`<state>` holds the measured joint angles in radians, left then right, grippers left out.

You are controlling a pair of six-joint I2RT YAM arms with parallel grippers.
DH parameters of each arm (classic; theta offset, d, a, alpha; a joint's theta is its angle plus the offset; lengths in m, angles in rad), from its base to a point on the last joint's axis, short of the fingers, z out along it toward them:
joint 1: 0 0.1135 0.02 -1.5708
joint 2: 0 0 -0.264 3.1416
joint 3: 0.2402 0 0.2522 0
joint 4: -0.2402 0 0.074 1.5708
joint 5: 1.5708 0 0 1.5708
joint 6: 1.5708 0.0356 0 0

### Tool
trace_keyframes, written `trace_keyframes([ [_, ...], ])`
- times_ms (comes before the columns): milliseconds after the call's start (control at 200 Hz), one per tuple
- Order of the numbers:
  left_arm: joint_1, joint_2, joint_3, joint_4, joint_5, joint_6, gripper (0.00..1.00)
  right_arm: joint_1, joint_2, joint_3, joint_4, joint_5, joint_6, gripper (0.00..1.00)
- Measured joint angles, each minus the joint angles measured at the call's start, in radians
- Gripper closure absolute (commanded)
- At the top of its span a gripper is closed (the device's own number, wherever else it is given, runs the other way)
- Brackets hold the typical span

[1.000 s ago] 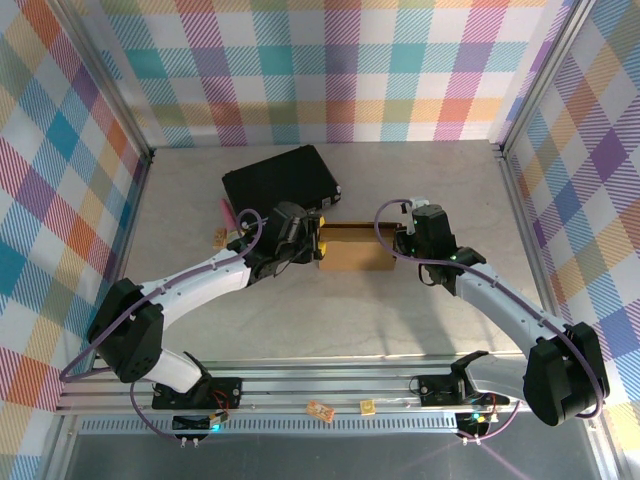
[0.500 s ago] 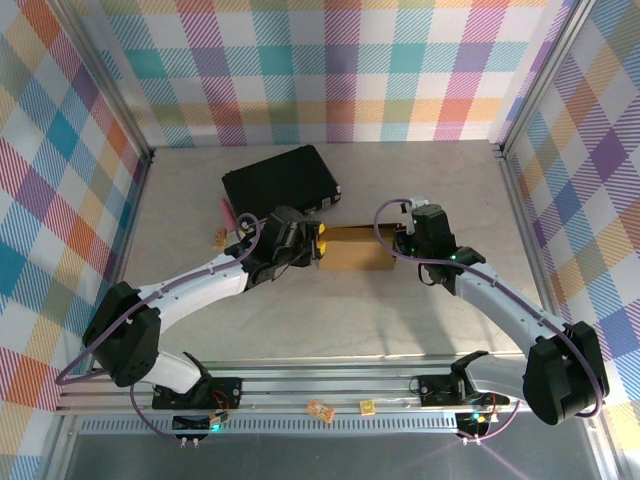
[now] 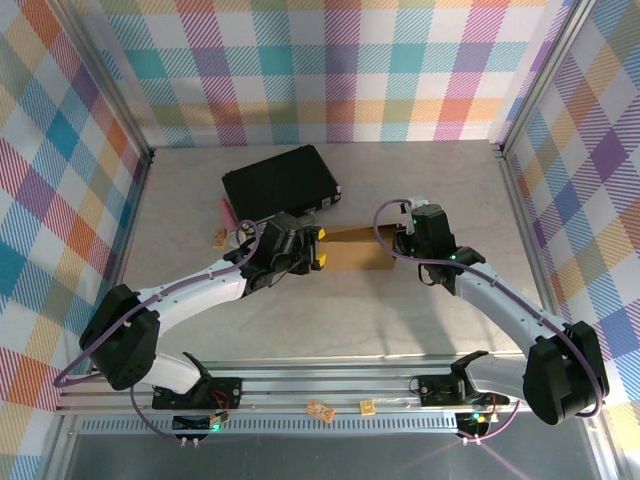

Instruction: Fold the paper box

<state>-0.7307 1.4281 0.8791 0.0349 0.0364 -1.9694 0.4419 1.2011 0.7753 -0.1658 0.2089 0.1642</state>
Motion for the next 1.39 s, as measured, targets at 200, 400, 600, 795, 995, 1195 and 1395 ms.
trace_keyframes([
  [200, 0.010, 0.030, 0.004, 0.026, 0.001, 0.000, 0.52, 0.000, -0.003, 0.000, -0.001, -0.008, -0.061, 1.00],
  [400, 0.018, 0.032, 0.009, 0.012, -0.002, 0.001, 0.38, -0.003, -0.021, -0.005, -0.022, -0.033, -0.163, 1.00],
  [600, 0.031, 0.028, 0.064, -0.090, -0.005, 0.009, 0.33, -0.003, -0.029, -0.009, -0.027, -0.049, -0.229, 1.00],
  [795, 0.034, 0.020, 0.121, -0.150, -0.015, 0.019, 0.31, -0.001, -0.028, -0.009, -0.026, -0.068, -0.248, 1.00],
  [995, 0.034, 0.055, 0.151, -0.159, -0.012, 0.028, 0.30, 0.000, -0.027, -0.009, -0.026, -0.069, -0.253, 1.00],
  [1195, 0.031, 0.071, 0.162, -0.165, 0.000, 0.028, 0.32, 0.000, -0.026, -0.009, -0.023, -0.071, -0.248, 1.00],
  [1395, 0.019, 0.116, 0.161, -0.132, 0.006, 0.021, 0.45, 0.000, -0.018, -0.008, -0.014, -0.068, -0.236, 1.00],
])
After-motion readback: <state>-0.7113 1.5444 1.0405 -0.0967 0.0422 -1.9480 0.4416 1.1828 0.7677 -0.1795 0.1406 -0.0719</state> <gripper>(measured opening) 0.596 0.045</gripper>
